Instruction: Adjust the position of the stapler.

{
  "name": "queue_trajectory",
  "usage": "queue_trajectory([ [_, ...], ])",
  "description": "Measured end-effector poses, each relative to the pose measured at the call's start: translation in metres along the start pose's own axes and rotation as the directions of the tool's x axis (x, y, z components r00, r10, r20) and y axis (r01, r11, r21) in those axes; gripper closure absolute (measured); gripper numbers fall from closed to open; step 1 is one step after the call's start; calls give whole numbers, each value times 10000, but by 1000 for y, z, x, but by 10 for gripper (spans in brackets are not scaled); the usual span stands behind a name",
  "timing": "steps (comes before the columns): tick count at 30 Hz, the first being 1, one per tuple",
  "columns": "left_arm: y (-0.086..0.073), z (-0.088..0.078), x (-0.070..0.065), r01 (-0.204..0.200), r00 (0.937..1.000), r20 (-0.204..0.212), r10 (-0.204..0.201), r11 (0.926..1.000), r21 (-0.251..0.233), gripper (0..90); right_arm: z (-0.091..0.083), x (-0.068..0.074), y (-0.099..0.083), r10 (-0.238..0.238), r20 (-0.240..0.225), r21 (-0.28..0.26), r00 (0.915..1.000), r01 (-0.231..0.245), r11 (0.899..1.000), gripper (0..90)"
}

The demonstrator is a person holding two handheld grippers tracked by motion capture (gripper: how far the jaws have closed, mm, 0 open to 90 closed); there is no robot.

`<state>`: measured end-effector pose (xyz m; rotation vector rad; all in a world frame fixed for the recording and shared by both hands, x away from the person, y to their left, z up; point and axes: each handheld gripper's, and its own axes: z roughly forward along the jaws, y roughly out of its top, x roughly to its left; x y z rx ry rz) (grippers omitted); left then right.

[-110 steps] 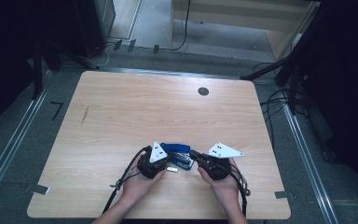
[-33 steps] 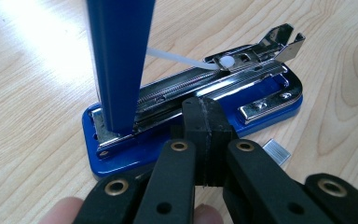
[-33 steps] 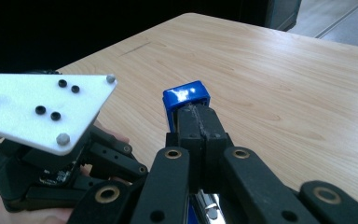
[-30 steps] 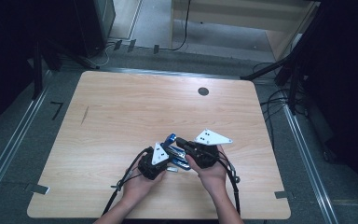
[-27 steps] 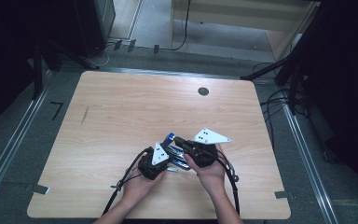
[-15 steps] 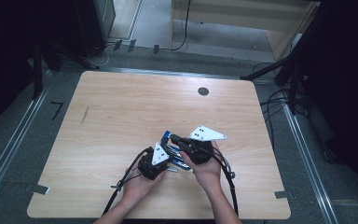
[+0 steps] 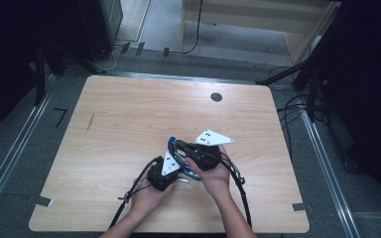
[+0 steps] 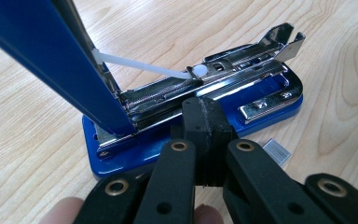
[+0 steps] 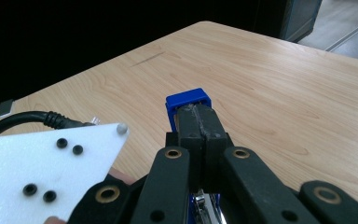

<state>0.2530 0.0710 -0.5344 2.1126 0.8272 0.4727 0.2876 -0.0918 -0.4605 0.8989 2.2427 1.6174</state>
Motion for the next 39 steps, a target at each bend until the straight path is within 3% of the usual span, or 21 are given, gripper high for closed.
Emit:
queue_trajectory([
  [21,0,0,0,-15,10000,-2,15,10000,-2,900,13,2,3,-162,-88,-20,9998,162,9999,900],
  [26,0,0,0,-56,10000,13,56,10000,47,900,22,3,-2,-564,93,611,9984,558,9966,900],
  [31,0,0,0,-27,10000,21,27,10000,37,900,25,-2,-7,-187,-96,504,9998,191,9985,900],
  [39,0,0,0,-76,10000,-9,76,10000,54,900,33,-2,-7,-310,-147,753,9994,320,9966,900],
])
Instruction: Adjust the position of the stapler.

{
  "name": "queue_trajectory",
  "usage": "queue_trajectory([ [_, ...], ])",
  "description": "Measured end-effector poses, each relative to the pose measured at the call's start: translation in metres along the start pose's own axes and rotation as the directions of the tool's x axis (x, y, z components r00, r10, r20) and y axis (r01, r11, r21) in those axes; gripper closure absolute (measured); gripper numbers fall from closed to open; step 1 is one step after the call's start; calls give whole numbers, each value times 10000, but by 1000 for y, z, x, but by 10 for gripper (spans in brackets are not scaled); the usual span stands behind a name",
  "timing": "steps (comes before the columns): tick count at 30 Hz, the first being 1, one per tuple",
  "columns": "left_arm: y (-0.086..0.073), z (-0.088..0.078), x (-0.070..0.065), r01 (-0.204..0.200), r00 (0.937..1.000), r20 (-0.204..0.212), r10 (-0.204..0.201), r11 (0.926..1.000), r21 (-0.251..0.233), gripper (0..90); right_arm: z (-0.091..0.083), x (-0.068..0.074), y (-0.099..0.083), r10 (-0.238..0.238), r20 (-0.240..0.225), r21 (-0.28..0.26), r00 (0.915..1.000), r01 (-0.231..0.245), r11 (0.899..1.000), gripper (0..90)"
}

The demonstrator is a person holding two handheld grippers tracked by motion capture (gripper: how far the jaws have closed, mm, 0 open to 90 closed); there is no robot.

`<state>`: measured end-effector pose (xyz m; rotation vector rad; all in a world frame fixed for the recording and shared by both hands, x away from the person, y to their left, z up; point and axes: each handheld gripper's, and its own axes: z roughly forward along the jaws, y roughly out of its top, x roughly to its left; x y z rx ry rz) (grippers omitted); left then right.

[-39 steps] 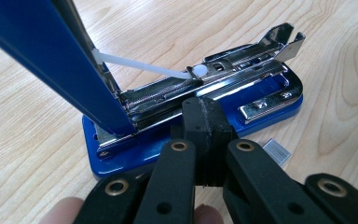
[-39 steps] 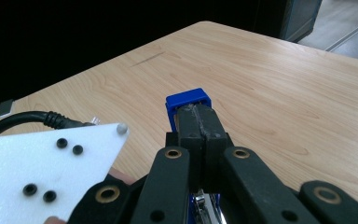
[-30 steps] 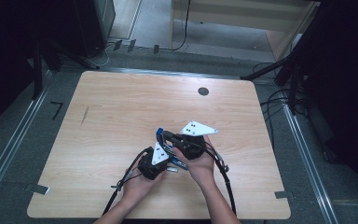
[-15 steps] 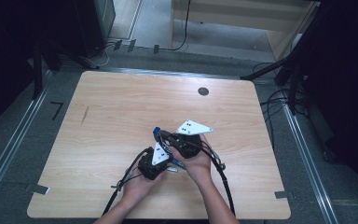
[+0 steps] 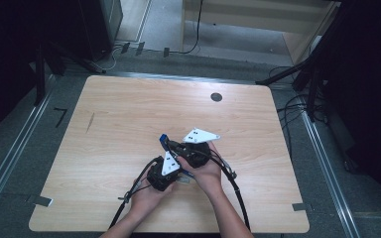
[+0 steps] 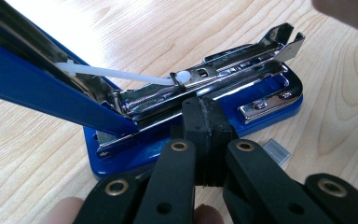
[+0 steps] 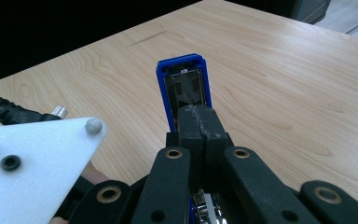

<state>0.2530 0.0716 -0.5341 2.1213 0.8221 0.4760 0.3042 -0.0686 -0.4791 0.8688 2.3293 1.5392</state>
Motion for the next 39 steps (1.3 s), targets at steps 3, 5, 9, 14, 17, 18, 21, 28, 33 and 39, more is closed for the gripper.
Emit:
queue_trajectory([
  [3,0,0,0,3,10000,18,-3,10000,13,900,3,-1,0,-13,-79,72,10000,13,10000,900],
  [5,0,0,0,4,10000,21,-4,10000,11,900,5,-2,-1,70,-149,60,9999,-69,10000,900],
  [9,0,0,0,-1,10000,8,1,10000,-14,900,8,-2,0,39,-185,142,9998,-36,9999,900],
  [14,0,0,0,-19,10000,3,19,10000,12,900,9,-3,0,-10,-237,188,9997,15,9998,900],
  [17,0,0,0,-25,10000,2,25,10000,12,900,10,-3,0,-36,-239,268,9997,42,9996,900],
  [18,0,0,0,-55,10000,-23,55,10000,11,900,12,-4,0,-46,-254,368,9997,55,9993,900],
  [21,0,0,0,-22,10000,-12,22,10000,-3,900,15,-4,-1,-55,-242,481,9997,66,9988,900],
  [28,0,0,0,-58,10000,-1,58,10000,51,900,22,-5,1,-104,-303,723,9995,126,9973,900],
  [33,0,0,0,-73,10000,1,73,10000,63,900,27,-5,1,-118,-356,906,9993,150,9958,900],
  [39,0,0,0,-87,10000,-26,88,9999,72,900,32,-6,1,-118,-402,1243,9991,167,9921,900],
])
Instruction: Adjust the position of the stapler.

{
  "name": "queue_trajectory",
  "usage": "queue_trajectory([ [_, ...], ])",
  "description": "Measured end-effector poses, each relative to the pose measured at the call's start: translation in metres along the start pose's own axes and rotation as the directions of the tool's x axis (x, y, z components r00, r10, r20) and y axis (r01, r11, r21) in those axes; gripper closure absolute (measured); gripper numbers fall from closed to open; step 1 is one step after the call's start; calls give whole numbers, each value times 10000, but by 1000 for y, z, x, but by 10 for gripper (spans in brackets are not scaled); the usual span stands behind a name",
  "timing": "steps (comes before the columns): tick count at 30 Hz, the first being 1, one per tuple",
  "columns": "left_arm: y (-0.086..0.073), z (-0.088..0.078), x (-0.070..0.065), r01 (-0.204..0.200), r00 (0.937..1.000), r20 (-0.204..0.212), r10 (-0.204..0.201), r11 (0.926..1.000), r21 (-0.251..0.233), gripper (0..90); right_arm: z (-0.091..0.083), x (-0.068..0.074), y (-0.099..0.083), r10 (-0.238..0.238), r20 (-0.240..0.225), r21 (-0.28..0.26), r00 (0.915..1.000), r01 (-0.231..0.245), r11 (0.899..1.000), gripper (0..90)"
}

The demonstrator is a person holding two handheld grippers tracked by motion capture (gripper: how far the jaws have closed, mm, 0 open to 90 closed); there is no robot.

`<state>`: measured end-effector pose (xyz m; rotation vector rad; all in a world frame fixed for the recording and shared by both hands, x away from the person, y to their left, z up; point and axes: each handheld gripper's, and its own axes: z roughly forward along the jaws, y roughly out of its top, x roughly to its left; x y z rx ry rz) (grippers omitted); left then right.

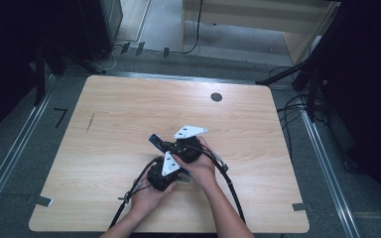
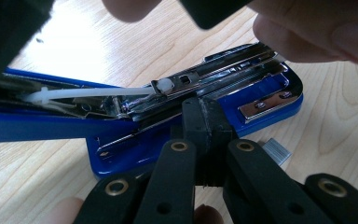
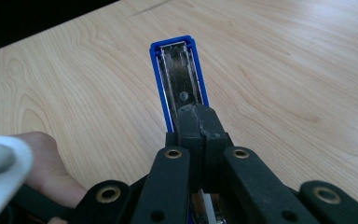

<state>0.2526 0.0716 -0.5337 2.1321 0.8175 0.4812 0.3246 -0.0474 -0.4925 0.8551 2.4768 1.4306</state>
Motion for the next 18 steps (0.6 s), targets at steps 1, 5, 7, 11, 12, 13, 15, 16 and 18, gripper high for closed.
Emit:
queue_trajectory([
  [1,0,0,0,1,10000,1,-1,10000,-17,900,1,0,0,-44,-17,25,10000,44,10000,900],
  [5,0,0,0,34,10000,7,-33,10000,-48,900,5,-1,1,-42,-64,180,10000,43,9998,900],
  [7,0,0,0,42,10000,12,-42,10000,-46,900,7,-1,2,-53,-73,311,10000,55,9995,900],
  [11,0,0,0,68,10000,32,-68,10000,-66,900,13,-2,2,-43,-70,548,10000,46,9985,900],
  [12,0,0,0,71,10000,51,-71,10000,-64,900,14,-1,2,-19,-62,629,10000,23,9980,900],
  [13,0,0,0,65,10000,56,-65,10000,-60,900,16,-2,2,-36,-59,687,10000,40,9976,900],
  [15,0,0,1,45,10000,62,-45,10000,-46,900,19,-1,3,-72,-29,900,10000,74,9959,900],
  [16,0,0,1,87,9999,68,-86,9999,-65,900,21,-1,3,-93,17,1038,10000,91,9946,900],
  [18,0,0,2,107,9999,123,-107,9999,-29,900,24,-2,2,-154,20,1276,9999,150,9917,900],
])
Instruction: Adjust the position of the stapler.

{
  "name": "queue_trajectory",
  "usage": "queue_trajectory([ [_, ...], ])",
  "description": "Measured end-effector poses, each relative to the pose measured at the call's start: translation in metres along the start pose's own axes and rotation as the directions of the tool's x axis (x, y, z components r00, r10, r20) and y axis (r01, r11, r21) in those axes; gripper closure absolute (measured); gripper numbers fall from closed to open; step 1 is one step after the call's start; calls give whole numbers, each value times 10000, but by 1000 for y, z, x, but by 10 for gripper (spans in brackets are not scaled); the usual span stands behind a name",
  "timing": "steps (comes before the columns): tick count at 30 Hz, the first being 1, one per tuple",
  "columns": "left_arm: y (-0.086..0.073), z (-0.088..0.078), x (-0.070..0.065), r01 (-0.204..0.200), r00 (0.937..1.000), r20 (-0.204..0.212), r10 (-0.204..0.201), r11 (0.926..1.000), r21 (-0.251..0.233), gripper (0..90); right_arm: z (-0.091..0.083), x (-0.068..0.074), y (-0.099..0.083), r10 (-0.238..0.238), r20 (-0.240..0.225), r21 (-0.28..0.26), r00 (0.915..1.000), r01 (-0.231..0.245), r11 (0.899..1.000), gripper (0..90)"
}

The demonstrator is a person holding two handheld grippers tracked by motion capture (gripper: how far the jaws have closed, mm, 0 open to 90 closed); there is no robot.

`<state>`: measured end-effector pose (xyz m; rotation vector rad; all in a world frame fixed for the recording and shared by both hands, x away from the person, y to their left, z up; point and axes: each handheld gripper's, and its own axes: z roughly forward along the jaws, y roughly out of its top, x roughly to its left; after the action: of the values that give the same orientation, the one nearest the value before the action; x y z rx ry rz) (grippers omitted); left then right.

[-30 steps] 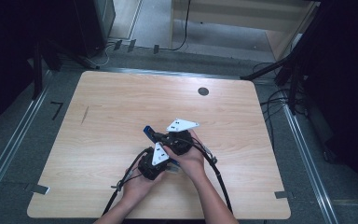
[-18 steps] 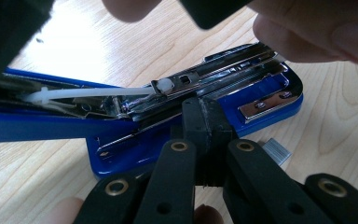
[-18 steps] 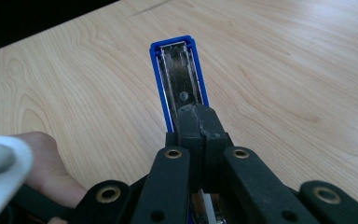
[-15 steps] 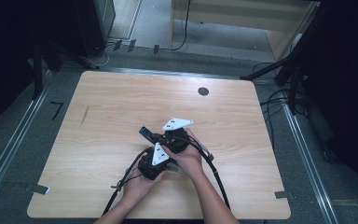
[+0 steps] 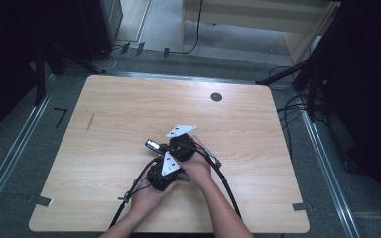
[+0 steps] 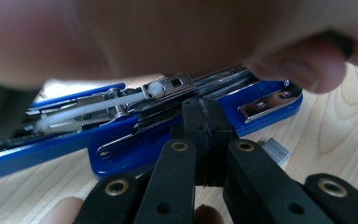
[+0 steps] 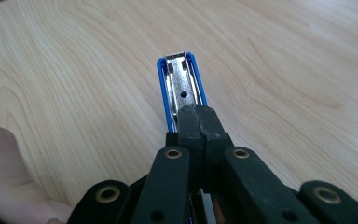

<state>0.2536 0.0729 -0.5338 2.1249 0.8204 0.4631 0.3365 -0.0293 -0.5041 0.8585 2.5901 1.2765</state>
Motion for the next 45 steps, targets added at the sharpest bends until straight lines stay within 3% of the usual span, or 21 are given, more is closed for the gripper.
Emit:
queue_trajectory([
  [4,0,0,0,25,10000,-3,-25,10000,-36,900,2,-2,0,171,-108,54,9998,-171,9998,900],
  [8,0,0,0,3,10000,-6,-3,10000,-8,900,1,0,1,33,27,137,10000,-33,9999,900],
  [13,0,0,0,22,10000,5,-22,10000,0,900,-8,-4,-1,260,57,-234,9996,-258,9994,900],
  [22,0,0,0,50,10000,22,-50,10000,0,900,-32,-17,-12,579,375,-623,9976,-555,9965,867],
  [31,0,0,1,100,9999,62,-100,9999,-32,900,-69,-20,-33,1156,895,-1421,9893,-1022,9846,689],
  [39,-1,-1,1,127,9999,86,-127,9999,-20,900,-100,-18,-56,1583,1252,-2014,9794,-1311,9707,632],
  [45,-1,-1,2,193,9997,127,-193,9998,-7,900,-114,-9,-76,1473,1222,-1916,9815,-1222,9738,622],
])
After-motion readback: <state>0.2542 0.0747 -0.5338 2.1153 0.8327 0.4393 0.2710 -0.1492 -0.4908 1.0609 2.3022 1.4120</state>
